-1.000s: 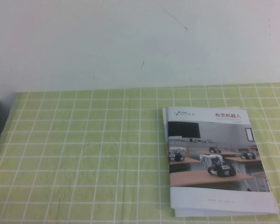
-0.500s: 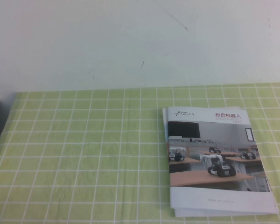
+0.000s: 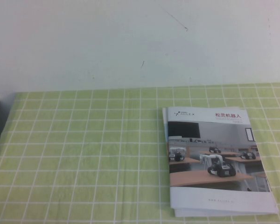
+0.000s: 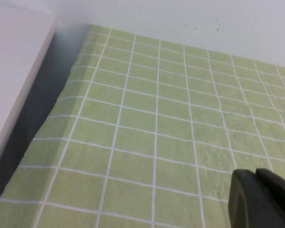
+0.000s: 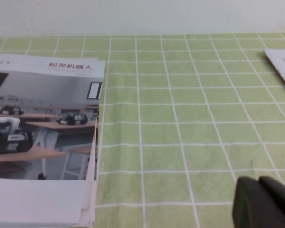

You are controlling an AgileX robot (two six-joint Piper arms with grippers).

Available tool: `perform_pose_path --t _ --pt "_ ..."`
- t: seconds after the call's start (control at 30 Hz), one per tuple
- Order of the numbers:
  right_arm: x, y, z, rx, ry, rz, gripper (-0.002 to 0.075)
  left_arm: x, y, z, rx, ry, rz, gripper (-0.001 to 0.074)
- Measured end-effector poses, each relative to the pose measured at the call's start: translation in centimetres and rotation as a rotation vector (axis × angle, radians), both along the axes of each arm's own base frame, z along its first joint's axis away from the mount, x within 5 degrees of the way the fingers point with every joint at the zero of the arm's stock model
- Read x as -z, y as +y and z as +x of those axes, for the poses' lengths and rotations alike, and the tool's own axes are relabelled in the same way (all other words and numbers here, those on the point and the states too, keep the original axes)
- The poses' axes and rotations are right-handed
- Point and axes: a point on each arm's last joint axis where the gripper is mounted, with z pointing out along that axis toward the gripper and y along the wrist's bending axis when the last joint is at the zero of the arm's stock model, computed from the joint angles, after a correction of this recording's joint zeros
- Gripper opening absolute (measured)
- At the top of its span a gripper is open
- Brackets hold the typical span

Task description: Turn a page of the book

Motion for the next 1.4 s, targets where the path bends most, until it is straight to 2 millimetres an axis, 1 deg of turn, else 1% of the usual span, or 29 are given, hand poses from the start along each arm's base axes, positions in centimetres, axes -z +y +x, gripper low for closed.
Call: perform_pose_path --t 0.1,0.27,0.37,0.77,0.87,0.93,0.97,1.13,1.2,1.27,1.4 --pt "0.0 0.0 0.0 0.001 0.0 0.004 -0.0003 0.0 0.0 0.0 0.001 0.0 0.013 -0.0004" --pt "0.0 0.0 0.0 0.003 -0.001 0.008 -0.0003 0.0 0.1 0.0 0.02 -0.002 0.11 -0.0004" --pt "0.0 0.0 0.0 0.003 -0.001 0.008 -0.0003 0.0 0.1 0.0 0.027 -0.003 0.137 -0.0004" --pt "0.0 0.0 0.0 0.003 -0.005 0.012 -0.0003 0.0 0.1 0.0 0.028 -0.004 0.143 -0.0004" --pt "-0.1 0.1 0.1 0.003 -0.019 0.043 -0.0003 0.0 0.1 0.0 0.028 -0.004 0.143 -0.0004" --pt "-0.2 0.3 0.1 0.003 -0.043 0.106 -0.0003 0.0 0.1 0.0 0.027 -0.006 0.143 -0.0004" --pt "-0.3 0.4 0.2 0.006 -0.058 0.167 -0.0003 -0.1 0.1 0.0 0.027 -0.008 0.138 -0.0004" --pt "-0.9 1.3 0.3 0.024 -0.119 0.586 -0.0003 -0.2 0.1 0.0 0.023 -0.022 0.137 -0.0004" --pt "-1.1 1.5 0.4 0.027 -0.135 0.679 -0.0003 -0.2 0.2 0.0 0.021 -0.023 0.159 -0.0004" --pt "-1.2 1.6 0.4 0.027 -0.143 0.729 -0.0003 -0.2 0.3 0.0 0.021 -0.023 0.211 -0.0004" --pt "-1.3 1.6 0.4 0.031 -0.156 0.751 -0.0003 -0.2 0.6 0.0 0.024 -0.023 0.351 -0.0004"
